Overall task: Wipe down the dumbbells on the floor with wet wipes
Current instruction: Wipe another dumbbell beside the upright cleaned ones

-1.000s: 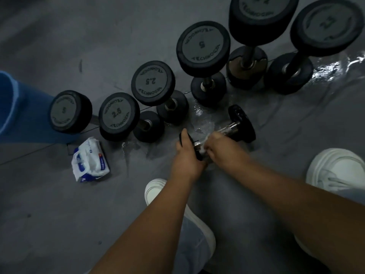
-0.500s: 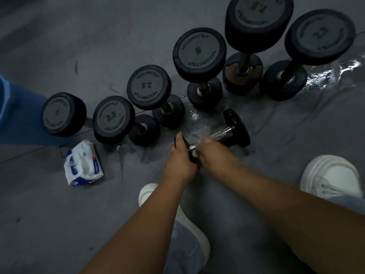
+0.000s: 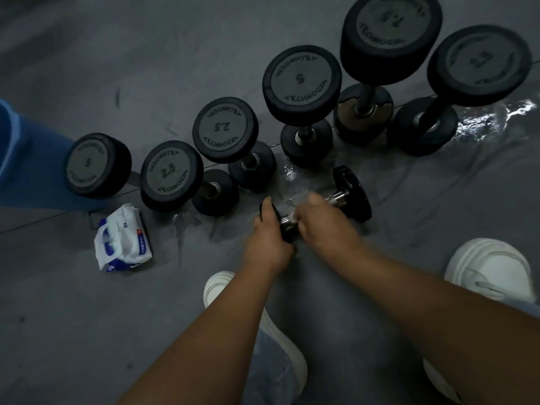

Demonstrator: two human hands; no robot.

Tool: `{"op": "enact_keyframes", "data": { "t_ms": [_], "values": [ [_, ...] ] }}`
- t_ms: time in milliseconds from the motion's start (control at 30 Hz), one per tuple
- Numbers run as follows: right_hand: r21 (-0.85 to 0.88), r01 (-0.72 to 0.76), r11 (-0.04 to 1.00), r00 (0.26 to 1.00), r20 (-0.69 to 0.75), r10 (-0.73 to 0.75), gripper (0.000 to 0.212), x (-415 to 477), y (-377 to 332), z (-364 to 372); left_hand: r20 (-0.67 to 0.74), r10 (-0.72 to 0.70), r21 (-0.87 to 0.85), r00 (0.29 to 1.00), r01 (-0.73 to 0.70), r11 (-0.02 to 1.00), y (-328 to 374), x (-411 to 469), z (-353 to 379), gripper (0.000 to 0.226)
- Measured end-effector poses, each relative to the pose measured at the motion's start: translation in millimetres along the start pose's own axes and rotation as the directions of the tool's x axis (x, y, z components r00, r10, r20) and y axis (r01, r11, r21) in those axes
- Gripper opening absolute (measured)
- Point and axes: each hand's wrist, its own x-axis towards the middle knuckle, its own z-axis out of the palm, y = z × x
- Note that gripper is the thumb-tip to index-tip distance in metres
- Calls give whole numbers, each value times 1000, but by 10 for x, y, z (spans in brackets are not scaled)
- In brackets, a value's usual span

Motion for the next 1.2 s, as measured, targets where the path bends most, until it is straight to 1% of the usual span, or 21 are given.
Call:
{"op": "enact_keyframes", "data": {
  "t_ms": [67,100,200,267,333,400,500,567,633,700,733,800,833,900,933,1000,1033,1100,1133,1167,1200],
  "values": [
    [110,-63,992,987,-138,78,17,71,59,-19,-17,-4,-7,1000,4,1000,-12,21,5,113],
    [117,-94,989,983,-146,110,16,89,82,-10,-21,-4,-3,1000,4,1000,-5,13,4,112],
    [27,-106,994,994,-27,106,9,87,53,1,-27,3,-3,1000,-3,1000,15,-20,1,112],
    [4,-73,997,996,-60,73,8,97,41,-32,-42,-3,-3,999,2,1000,15,-17,5,112],
    [-96,-42,994,995,-91,33,15,137,105,-85,-59,2,13,998,-2,1000,26,21,-10,108],
    [-179,-49,983,998,17,53,23,162,155,-134,-52,-11,28,999,13,1000,45,100,-91,103],
    [-206,-143,968,973,151,176,27,131,168,-165,97,-43,46,994,38,998,27,232,-237,100],
    [-200,-194,960,951,201,234,30,49,143,-112,172,-71,22,983,68,997,-7,232,-286,101],
    [-158,-217,963,956,163,243,31,-31,156,-41,113,-79,-24,990,82,996,-34,170,-276,98],
    [-24,-251,968,967,22,252,30,-86,174,15,-28,-31,-8,999,31,999,-64,84,-245,90],
    [39,-258,966,964,-54,259,30,-126,164,55,-45,17,12,999,-17,1000,-76,52,-225,91],
    [65,-190,980,971,-137,197,31,-205,116,163,57,90,4,994,-90,996,-85,-11,-168,108],
    [39,-105,994,987,-114,109,32,-238,107,211,103,97,11,990,-99,995,-85,-43,-146,117],
    [48,57,997,998,-28,-56,37,-249,146,226,105,98,74,990,-106,992,-94,-64,-99,121],
    [72,60,996,997,-44,-57,37,-198,194,198,85,92,90,992,-100,991,-107,-64,-71,120],
    [122,-45,991,984,-163,65,33,-91,218,148,39,80,108,996,-84,991,-127,-59,-32,117],
    [114,-76,990,984,-150,93,31,-77,154,158,22,79,114,997,-81,990,-132,-53,-23,116],
    [92,7,996,1000,-7,-6,25,-167,-42,238,17,92,116,996,-94,989,-130,-34,-22,115],
    [76,47,996,998,25,-49,23,-218,-73,268,21,95,122,995,-97,988,-129,-26,-27,114],
    [69,38,997,999,-14,-37,23,-225,-40,250,18,92,135,996,-93,986,-123,-21,-35,113],
    [77,-33,996,995,-89,40,23,-193,54,220,5,86,148,996,-86,985,-122,-17,-31,111]
  ]
}}
